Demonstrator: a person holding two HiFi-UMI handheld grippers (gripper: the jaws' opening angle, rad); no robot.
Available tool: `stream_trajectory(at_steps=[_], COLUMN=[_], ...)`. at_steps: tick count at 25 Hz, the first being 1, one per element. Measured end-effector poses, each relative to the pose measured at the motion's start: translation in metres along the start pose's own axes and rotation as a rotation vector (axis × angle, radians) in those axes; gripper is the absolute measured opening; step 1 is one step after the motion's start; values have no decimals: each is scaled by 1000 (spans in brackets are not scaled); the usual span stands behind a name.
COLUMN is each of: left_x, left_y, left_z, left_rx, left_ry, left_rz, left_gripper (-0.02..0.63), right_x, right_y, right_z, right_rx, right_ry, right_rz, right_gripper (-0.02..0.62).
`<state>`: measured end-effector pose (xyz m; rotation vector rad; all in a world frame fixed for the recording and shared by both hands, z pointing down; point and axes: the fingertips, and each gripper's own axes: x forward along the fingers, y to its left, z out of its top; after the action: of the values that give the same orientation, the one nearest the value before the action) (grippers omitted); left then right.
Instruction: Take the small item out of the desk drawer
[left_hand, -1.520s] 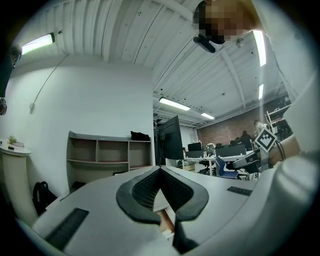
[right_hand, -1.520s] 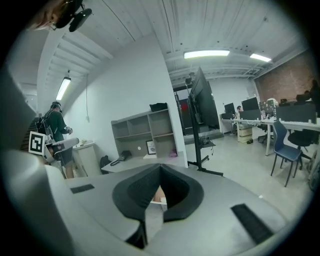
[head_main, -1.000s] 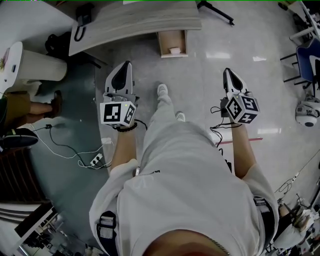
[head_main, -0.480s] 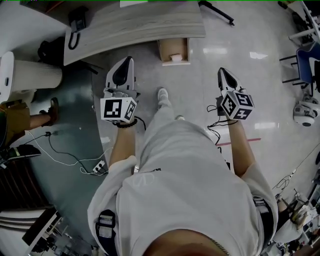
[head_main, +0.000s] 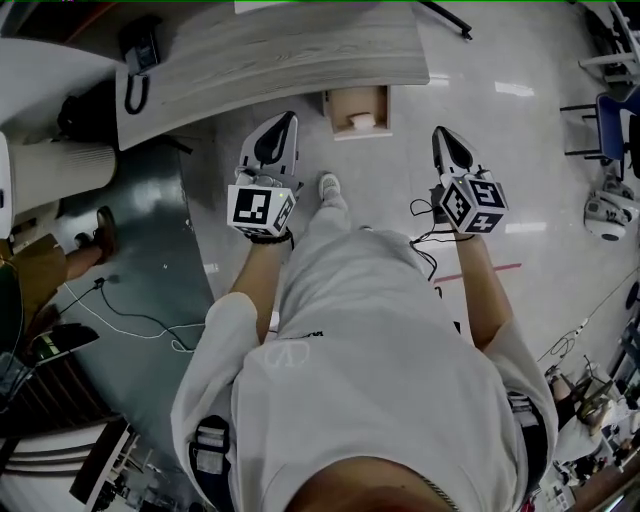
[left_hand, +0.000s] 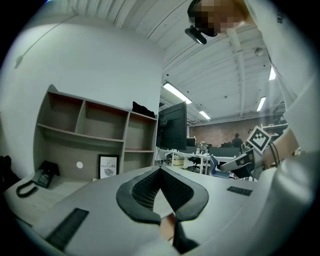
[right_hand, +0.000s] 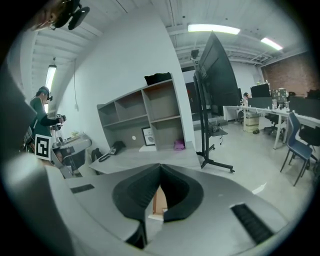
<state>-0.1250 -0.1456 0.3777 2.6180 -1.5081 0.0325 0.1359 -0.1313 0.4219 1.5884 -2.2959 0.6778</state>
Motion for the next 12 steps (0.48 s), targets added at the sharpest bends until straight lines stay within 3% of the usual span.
stream_trajectory(at_steps=[5,12], left_x=[30,55], left_y=[8,12], left_z=[-32,-78], left_rx=[-29,-65], left_ry=[62,128], left_rz=[-71,-107], left_gripper=[-2,-2], right_x=[36,93], right_y=[8,7], right_z=[1,-43], right_rx=[-11,-19], right_ry=[-22,100], right_rz=[-24,-31], right_gripper=[2,2])
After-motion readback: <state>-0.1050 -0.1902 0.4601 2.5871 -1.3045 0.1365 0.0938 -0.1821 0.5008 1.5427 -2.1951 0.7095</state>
